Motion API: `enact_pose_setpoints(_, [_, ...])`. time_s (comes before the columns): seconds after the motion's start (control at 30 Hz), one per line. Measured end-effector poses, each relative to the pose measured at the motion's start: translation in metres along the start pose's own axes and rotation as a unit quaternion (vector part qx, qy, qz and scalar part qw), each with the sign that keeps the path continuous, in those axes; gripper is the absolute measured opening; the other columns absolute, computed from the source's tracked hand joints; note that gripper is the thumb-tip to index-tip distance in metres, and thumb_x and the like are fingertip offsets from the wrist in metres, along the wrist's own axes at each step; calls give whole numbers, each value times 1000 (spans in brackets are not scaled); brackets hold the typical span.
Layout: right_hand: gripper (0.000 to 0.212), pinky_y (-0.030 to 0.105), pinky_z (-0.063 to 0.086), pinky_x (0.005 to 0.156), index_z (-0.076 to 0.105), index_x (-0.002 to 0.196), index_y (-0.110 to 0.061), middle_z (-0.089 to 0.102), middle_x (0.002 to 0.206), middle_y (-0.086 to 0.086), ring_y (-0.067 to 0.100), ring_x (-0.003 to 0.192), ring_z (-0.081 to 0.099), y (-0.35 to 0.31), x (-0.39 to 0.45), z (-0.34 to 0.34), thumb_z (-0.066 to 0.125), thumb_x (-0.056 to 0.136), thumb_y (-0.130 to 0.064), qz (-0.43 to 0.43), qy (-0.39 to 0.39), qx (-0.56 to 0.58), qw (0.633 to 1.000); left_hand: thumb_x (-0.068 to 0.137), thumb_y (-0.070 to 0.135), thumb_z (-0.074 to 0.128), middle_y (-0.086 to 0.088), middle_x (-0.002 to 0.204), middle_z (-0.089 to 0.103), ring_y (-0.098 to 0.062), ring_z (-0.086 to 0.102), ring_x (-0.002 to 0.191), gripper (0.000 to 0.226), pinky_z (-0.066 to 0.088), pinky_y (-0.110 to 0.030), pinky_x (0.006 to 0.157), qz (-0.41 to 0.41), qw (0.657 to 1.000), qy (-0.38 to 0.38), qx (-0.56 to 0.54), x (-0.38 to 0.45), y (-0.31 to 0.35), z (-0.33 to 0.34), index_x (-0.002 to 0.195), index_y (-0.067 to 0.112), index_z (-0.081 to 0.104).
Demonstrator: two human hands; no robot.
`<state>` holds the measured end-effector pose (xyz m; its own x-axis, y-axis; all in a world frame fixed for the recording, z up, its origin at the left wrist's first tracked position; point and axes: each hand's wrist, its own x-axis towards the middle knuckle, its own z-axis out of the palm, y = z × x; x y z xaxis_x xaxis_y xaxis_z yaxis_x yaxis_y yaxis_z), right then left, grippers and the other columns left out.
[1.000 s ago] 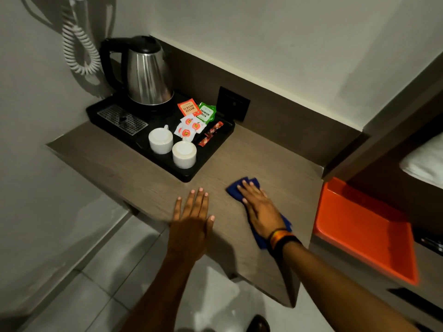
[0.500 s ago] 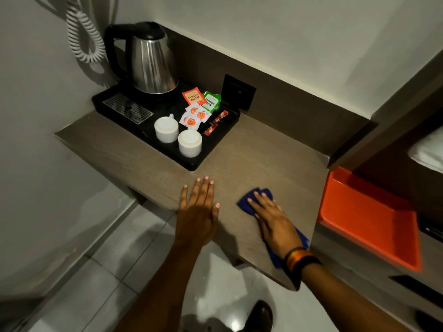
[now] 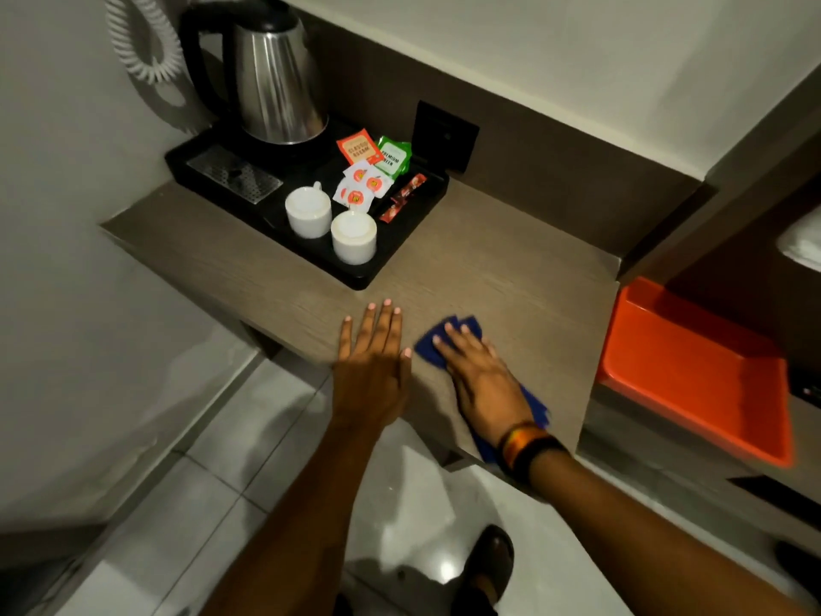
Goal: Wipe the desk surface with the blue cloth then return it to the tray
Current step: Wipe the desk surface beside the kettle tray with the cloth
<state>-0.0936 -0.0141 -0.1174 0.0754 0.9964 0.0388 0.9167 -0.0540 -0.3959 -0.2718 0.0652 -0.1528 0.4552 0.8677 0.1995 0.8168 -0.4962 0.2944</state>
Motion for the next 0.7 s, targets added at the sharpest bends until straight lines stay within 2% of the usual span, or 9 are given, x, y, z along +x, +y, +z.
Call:
enact_pose_setpoints(0.07, [54,34,1,123,31,151,-37,16,162,-14,7,151,5,14,-43,-10,42,103,-14,-21,-14,22,999,110,40,34,-11,170,31,-27,27,158,59,25,-57,128,9,1000,14,-6,-2,-2,0,163,13,31])
enact_pose_setpoints(0.13, [54,38,7,125,35,150,-34,22,162,-10,11,152,12,44,-46,-21,45,102,-11,16,-7,29,999,111,40,35,-10,170,32,-26,29,158,58,25,-57,127,9,999,33,-8,-5,-4,5,162,13,33])
enact_pose_setpoints(0.23, [54,43,13,124,40,148,-27,29,161,-1,22,151,21,78,14,-27,46,99,-5,90,37,9,995,110,40,37,-9,170,31,-26,28,158,59,25,-56,128,8,999,43,-10,-4,-5,11,162,14,33])
enact_pose_setpoints(0.37, [58,39,4,123,35,151,-26,24,164,2,24,152,15,62,98,-6,44,97,-7,121,62,-6,991,110,38,39,-9,169,34,-26,29,158,57,25,-58,127,22,998,64,-5,-5,-5,18,161,13,35])
enact_pose_setpoints(0.47, [58,38,3,123,32,152,-26,22,164,0,21,153,13,21,87,13,43,98,-10,59,51,-8,997,109,31,42,-11,167,39,-27,31,157,55,27,-58,126,39,996,81,-14,-8,-7,16,159,10,40])
enact_pose_setpoints(0.57, [63,38,1,123,29,153,-30,19,165,-4,18,153,10,-4,22,13,47,97,-8,1,24,7,1000,107,20,45,-14,164,43,-27,35,156,51,33,-59,123,70,991,115,-24,-13,-10,12,156,6,45])
enact_pose_setpoints(0.63, [70,40,5,124,28,153,-31,19,165,-3,19,153,11,3,-27,5,52,93,-5,-38,4,-5,999,107,16,47,-16,163,44,-28,36,155,49,36,-59,121,99,986,130,-33,-17,-15,11,155,4,46])
enact_pose_setpoints(0.7, [68,43,11,125,32,152,-31,23,164,-2,18,152,14,28,-47,-6,52,94,-3,-31,7,3,999,107,16,48,-16,164,42,-28,33,157,50,33,-60,123,106,985,126,-53,-19,-22,11,156,4,45])
